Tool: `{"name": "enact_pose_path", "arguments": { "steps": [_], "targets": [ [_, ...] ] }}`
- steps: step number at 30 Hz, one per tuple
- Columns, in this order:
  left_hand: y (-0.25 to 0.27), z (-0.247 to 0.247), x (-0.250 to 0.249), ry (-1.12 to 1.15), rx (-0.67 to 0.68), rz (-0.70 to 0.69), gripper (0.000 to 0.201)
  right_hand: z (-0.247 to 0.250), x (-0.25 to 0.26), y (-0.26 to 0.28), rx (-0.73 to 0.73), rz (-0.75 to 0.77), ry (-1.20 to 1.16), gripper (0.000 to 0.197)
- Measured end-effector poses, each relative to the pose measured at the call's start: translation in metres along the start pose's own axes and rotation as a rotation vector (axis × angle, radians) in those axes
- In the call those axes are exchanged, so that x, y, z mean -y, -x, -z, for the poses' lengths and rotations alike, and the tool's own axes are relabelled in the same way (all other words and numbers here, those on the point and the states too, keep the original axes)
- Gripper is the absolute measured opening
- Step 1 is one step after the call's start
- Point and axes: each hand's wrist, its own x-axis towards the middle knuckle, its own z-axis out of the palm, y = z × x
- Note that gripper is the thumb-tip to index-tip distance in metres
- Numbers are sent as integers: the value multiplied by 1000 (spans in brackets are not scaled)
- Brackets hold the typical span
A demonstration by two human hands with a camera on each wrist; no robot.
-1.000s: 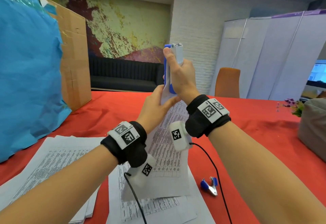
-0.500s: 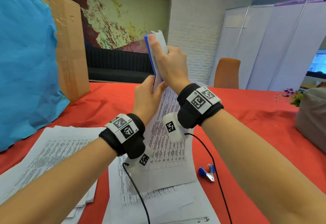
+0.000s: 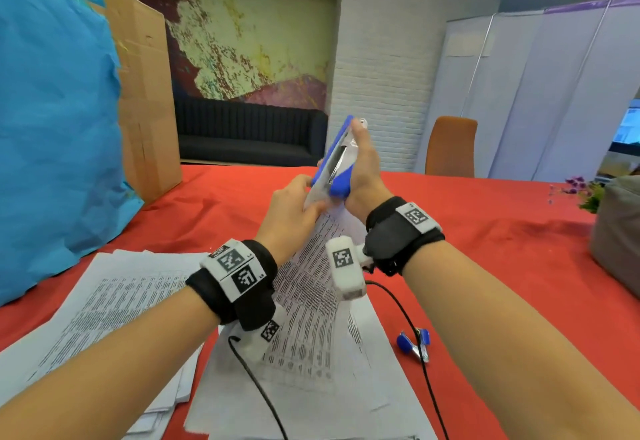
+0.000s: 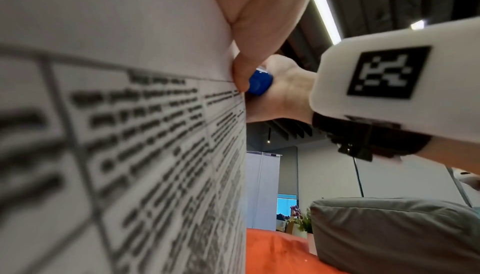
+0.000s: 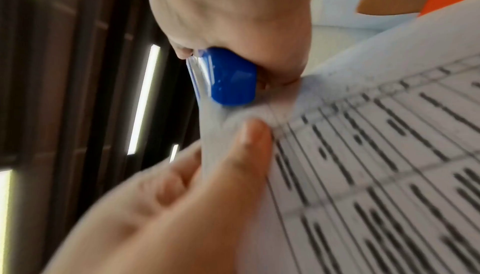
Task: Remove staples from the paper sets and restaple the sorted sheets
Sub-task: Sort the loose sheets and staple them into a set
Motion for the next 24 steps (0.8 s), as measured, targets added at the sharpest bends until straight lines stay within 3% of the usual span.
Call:
{"name": "enact_pose_path", "arguments": {
  "steps": [2,5,8,10,13,16,19,21,24],
  "targets": [
    [0,3,5,-12,-3,-8,38,7,1,-1,-8,-100,-155,61],
    [-1,9,21,-53,8,-8,37,19,0,-7,-24,-92,-307,54],
    [-11,29,61,-69,28,164,34,34,-1,-15,-94,-65,-313,46],
    [-18,54,95,-127,39,313,35,54,-7,-17,-180,-89,-38,31],
    [-19,103,142,-281,100,505,32,110,-37,-21,-294,-334,462,17],
    [-10,146,186,-525,167,607,23,185,-73,-34,-325,-508,739,13],
    [3,173,218,-657,141,691,29,204,-80,-13,-321,-527,954,5],
    [13,182,233,-731,84,773,33,201,-80,-7,-314,-525,1093,15],
    [30,180,247,-791,72,851,33,191,-80,-15,-323,-507,1495,40]
  ]
}}
